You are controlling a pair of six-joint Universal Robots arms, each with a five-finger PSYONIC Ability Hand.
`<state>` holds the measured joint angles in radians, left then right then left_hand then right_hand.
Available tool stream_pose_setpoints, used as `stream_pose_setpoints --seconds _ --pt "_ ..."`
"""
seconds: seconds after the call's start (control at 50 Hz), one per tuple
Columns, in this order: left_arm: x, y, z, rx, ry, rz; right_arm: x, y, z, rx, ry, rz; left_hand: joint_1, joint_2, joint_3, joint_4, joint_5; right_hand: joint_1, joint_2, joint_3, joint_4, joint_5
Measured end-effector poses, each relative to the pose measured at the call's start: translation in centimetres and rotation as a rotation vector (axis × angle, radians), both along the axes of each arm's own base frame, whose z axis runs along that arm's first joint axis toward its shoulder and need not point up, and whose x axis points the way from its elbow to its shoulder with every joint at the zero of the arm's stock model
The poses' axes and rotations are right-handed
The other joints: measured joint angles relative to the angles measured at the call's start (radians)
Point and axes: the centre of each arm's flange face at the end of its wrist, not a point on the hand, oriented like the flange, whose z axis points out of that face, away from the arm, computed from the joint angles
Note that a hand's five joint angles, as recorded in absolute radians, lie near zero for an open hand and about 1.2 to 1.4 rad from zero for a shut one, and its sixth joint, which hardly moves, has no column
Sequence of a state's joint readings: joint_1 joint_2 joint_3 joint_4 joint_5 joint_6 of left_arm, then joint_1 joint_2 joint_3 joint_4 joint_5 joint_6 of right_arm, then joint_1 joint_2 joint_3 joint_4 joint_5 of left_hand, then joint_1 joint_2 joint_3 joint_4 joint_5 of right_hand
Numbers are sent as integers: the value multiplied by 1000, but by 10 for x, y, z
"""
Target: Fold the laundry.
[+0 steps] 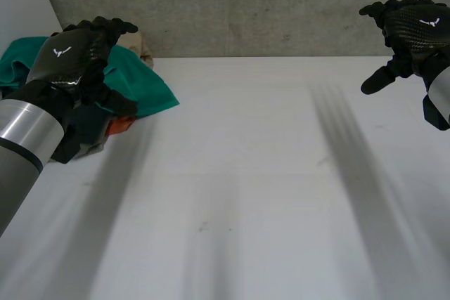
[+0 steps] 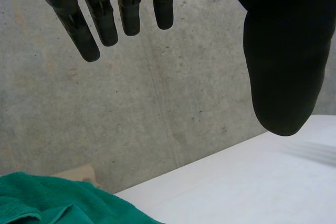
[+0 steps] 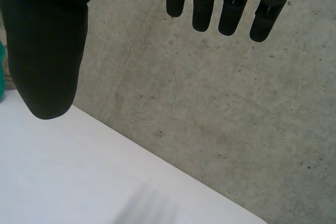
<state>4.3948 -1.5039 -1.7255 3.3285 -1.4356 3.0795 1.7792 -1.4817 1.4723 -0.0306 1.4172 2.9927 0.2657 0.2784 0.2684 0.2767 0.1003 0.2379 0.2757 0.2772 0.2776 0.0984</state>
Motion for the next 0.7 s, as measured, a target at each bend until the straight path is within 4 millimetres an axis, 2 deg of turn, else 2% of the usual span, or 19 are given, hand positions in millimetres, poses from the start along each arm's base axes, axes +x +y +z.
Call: stream_pose_setpoints --seconds 0.08,0.34,0.44,0.48,0.58,0.68,0.7 --pt "0 0 1 -3 6 0 0 0 0 1 0 1 -58 -70 -59 -75 -57 -15 -66 -68 -68 -57" --pt "-2 -4 7 -50 22 -5 0 0 -1 3 1 6 -58 -73 -59 -75 -57 -15 -67 -68 -70 -57" --pt "-5 -17 20 -134 40 1 1 1 -2 6 3 10 -58 -73 -59 -75 -57 -15 -67 -68 -70 -57" --pt "-5 -27 22 -161 46 10 1 1 -3 8 4 11 -58 -73 -59 -75 -57 -15 -67 -68 -70 -57" --pt "2 -72 14 -200 39 68 3 2 -4 13 7 16 -58 -73 -59 -75 -57 -15 -67 -68 -70 -57" --pt "12 -130 -16 -189 -26 136 3 3 -6 17 11 19 -58 -73 -59 -75 -57 -15 -67 -68 -70 -57" --pt "13 -137 -21 -188 -36 142 3 3 -6 17 11 19 -58 -73 -59 -75 -57 -15 -67 -68 -70 -57"
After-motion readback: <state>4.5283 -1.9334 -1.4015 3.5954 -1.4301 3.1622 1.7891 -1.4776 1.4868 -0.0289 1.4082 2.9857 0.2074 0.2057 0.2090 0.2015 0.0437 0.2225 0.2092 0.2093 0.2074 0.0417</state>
